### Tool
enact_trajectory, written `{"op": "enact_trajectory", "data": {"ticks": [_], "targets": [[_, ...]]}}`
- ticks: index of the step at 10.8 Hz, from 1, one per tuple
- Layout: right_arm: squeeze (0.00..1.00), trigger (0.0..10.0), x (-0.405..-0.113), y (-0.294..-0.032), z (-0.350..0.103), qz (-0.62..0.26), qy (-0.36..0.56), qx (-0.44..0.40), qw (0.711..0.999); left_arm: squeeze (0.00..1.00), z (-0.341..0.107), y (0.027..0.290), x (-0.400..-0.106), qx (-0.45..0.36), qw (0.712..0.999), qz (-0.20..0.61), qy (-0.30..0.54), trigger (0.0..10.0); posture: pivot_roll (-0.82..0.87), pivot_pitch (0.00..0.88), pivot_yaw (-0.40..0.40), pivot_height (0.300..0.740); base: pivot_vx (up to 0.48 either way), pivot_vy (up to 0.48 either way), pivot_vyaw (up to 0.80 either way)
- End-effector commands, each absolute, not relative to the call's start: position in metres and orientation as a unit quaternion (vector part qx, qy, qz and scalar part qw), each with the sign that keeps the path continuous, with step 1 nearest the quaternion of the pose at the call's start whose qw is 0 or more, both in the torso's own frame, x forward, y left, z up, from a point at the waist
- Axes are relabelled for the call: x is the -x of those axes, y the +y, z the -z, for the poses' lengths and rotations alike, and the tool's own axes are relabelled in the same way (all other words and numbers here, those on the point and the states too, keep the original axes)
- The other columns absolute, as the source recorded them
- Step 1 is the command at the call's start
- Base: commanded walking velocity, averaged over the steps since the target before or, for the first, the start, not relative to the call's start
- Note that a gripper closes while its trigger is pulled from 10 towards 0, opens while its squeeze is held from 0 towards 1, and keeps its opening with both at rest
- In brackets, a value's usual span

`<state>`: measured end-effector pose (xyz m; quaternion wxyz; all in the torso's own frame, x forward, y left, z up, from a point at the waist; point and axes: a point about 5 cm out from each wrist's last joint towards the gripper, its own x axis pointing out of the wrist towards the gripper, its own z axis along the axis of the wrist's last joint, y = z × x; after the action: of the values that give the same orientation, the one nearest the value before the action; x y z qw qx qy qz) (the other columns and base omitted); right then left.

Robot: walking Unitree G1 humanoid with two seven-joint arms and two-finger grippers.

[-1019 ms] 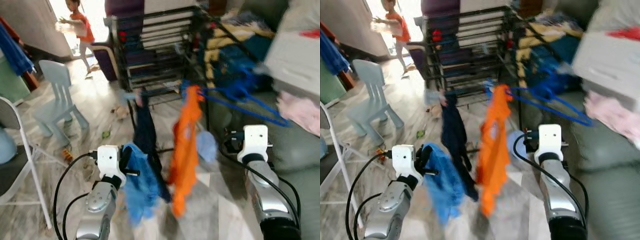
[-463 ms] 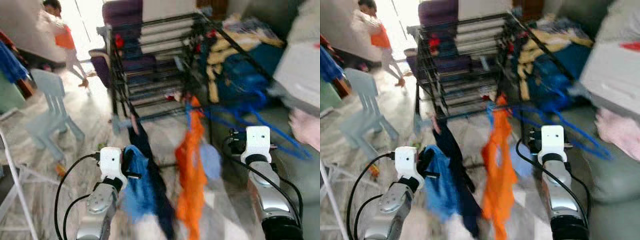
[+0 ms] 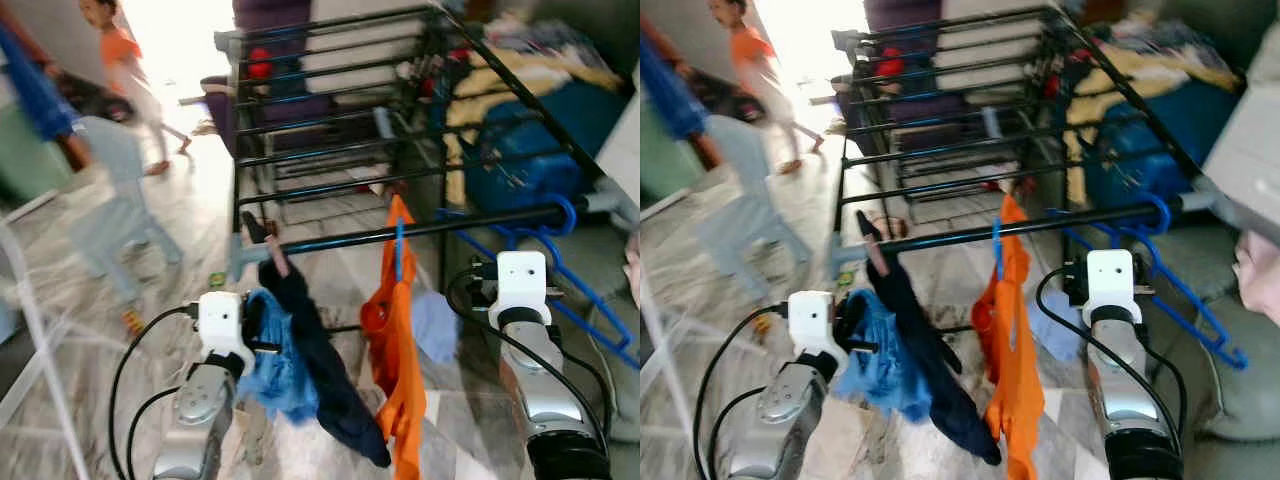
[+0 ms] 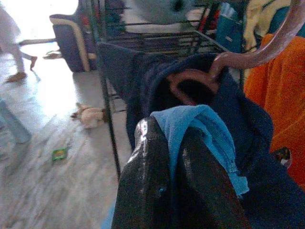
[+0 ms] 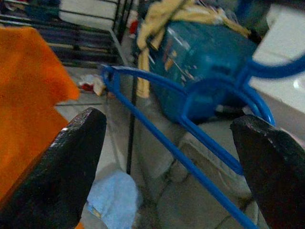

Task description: Hang hanger

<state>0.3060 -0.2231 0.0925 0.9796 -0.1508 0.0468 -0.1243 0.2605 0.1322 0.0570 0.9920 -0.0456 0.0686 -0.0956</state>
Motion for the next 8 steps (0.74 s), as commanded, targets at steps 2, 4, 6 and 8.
{"op": "enact_trajectory", "data": {"ticks": [2, 4, 6, 8], "targets": [[0.00, 10.0, -0.306, -0.219, -0.092, 0.117, 0.045, 0.151, 0.981, 0.00, -0.057, 0.136, -0.261, 0.040, 0.992, 0.095, 0.071, 10.0, -0.12, 0.000, 0.098, 0.740, 0.000, 0.000, 0.00], [0.00, 10.0, -0.304, -0.208, -0.091, 0.090, 0.037, 0.144, 0.985, 0.00, -0.058, 0.132, -0.264, 0.040, 0.992, 0.092, 0.075, 10.0, -0.12, 0.000, 0.096, 0.740, 0.000, 0.000, 0.00], [0.00, 10.0, -0.304, -0.207, -0.091, 0.088, 0.033, 0.145, 0.985, 0.00, -0.058, 0.132, -0.264, 0.043, 0.992, 0.091, 0.077, 10.0, -0.12, 0.000, 0.093, 0.740, 0.000, 0.000, 0.00], [0.00, 10.0, -0.300, -0.225, -0.096, 0.137, 0.026, 0.197, 0.970, 0.00, -0.057, 0.131, -0.263, 0.048, 0.991, 0.099, 0.079, 10.0, -0.12, 0.000, 0.092, 0.740, 0.000, 0.000, 0.00]]}}
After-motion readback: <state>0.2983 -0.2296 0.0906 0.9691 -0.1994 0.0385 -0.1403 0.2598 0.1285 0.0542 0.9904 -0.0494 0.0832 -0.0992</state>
